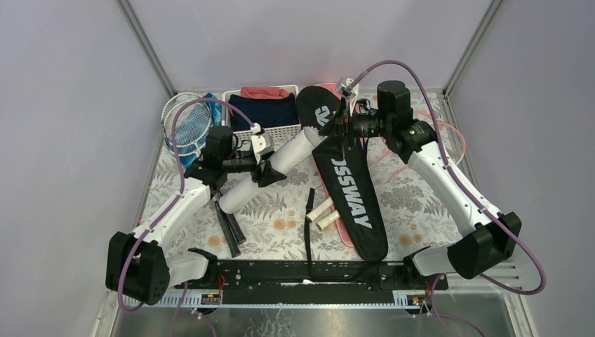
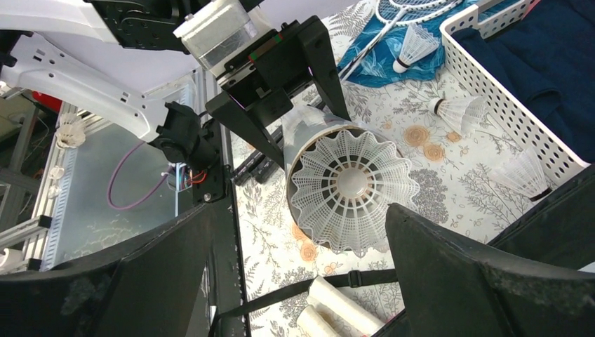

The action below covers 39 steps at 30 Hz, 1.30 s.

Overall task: Pack up the badminton gear
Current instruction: Place the shuttlecock at the shuttle tube.

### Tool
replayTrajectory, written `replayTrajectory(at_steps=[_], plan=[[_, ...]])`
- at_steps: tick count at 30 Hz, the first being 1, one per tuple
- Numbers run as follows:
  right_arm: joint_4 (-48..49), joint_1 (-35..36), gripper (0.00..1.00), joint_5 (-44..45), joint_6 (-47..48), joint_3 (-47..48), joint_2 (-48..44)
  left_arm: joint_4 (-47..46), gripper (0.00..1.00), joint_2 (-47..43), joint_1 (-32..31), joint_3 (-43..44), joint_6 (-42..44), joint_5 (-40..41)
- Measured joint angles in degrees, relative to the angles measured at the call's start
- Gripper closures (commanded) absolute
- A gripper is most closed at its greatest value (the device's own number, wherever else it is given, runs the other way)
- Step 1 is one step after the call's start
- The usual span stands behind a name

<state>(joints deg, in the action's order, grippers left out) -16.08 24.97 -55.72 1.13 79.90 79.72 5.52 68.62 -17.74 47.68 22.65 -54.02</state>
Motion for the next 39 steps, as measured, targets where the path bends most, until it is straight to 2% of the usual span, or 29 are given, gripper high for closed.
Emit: replayTrajectory(at_steps=[13,29,39], plan=[[-3.34,0.00,0.00,1.88,2.99,2.84,-0.02,0.02,0.59,0.00,0.00,0.00,0.92,0.00],[-8.96,0.00,0.00,2.60,7.32,4.70,-2.19,4.00,0.56,-0.11,0.00,0.20,8.63,-1.14],[-11.06,0.13,0.00,1.16,10.16,2.71,-2.40,8.41,0.55,-0.48,0.00,1.36,13.90,-2.60]])
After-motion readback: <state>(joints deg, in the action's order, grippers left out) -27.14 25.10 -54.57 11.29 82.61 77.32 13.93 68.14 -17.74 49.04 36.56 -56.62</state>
